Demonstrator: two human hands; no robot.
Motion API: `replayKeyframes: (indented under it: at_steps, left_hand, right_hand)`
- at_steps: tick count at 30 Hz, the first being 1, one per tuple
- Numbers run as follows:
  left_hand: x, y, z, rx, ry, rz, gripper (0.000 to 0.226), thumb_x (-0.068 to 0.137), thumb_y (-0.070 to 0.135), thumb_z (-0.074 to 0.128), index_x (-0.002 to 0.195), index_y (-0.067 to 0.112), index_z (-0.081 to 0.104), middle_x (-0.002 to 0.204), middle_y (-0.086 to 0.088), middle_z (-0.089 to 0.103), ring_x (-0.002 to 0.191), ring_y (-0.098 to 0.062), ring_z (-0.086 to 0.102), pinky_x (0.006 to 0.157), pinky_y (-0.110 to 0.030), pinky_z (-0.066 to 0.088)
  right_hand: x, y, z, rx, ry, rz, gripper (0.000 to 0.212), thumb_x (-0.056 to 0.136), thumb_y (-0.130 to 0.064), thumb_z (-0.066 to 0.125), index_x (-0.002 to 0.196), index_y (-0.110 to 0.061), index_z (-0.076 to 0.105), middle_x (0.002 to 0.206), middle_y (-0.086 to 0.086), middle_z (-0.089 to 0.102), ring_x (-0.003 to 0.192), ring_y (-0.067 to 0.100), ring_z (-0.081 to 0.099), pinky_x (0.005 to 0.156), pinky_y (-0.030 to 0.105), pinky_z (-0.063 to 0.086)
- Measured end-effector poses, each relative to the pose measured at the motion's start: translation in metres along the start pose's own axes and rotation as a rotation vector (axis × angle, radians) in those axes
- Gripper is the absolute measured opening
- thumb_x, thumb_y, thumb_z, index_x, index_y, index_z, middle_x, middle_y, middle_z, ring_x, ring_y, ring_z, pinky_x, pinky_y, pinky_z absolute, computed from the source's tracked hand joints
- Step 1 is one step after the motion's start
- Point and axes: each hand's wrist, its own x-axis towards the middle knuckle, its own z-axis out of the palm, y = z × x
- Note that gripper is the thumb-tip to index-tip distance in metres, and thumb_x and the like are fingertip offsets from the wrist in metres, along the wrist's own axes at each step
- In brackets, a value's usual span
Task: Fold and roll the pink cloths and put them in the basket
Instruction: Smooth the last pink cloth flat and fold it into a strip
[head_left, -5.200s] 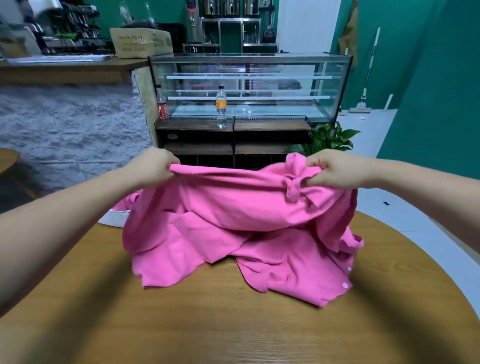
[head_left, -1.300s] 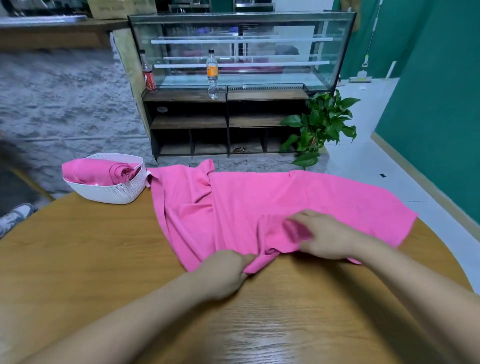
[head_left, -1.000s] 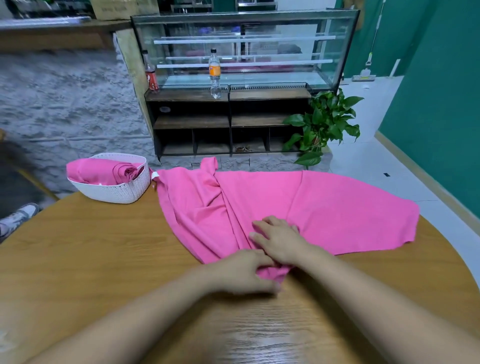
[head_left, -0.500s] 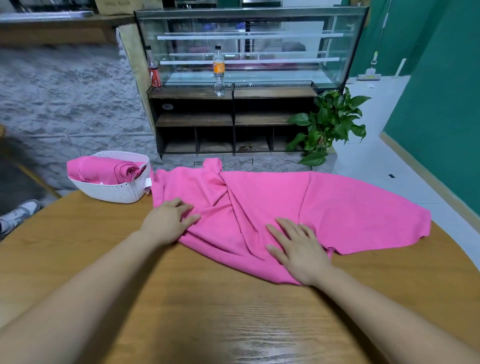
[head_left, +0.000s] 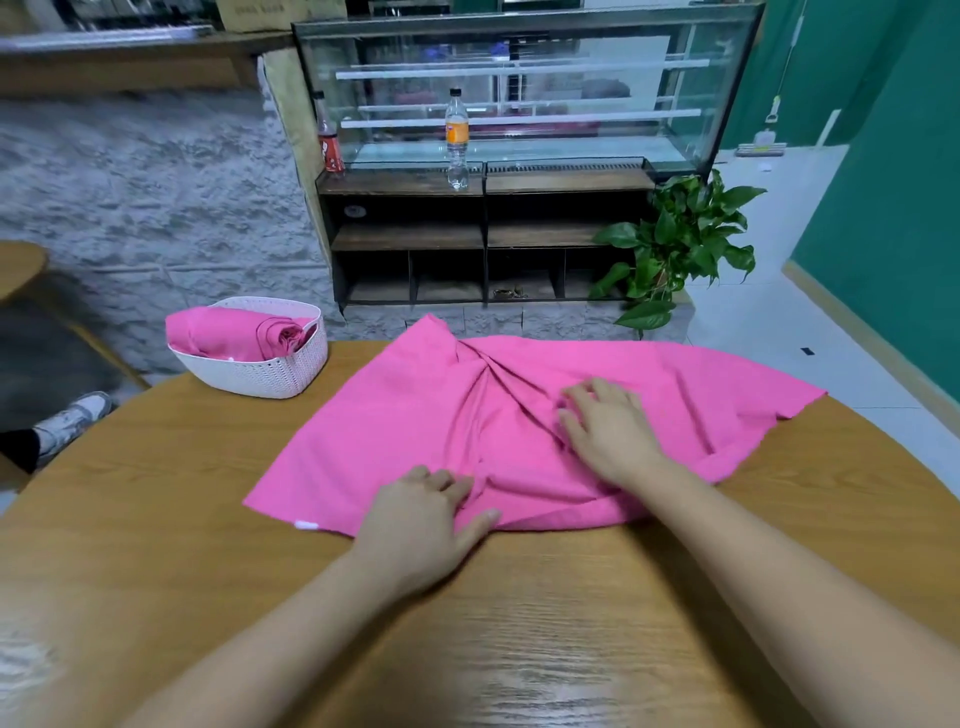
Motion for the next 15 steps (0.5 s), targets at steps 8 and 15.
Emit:
replayKeyframes:
  at_steps: [8,15]
  left_hand:
    - [0.001,0.057,0.000,-0.035,0.081,0.225,0.048,0.098,0.059,0.049,0.092,0.020,0.078,0.081,-0.005,0.075,0.081,-0.027,0.068,0.071,-0.037,0.053]
    - [0.009,-0.004,-0.001,-0.463,-0.021,0.207,0.030,0.095,0.044,0.049,0.085,0.023,0.068,0.075,0.001,0.069,0.072,-0.020,0.062,0.069,-0.041,0.050]
  right_hand:
    - [-0.007,-0.104,0.050,0.519,-0.161,-0.213,0.040,0.102,-0.027,0.055,0.137,-0.011,0.066,0.136,0.008,0.063,0.131,0.023,0.055,0.118,0.038,0.037]
    - [-0.028,-0.089,0.070,0.367,-0.135,-0.212,0.059,0.104,-0.045,0.034,0.153,-0.019,0.052,0.159,0.005,0.046,0.148,0.023,0.040,0.125,0.042,0.029]
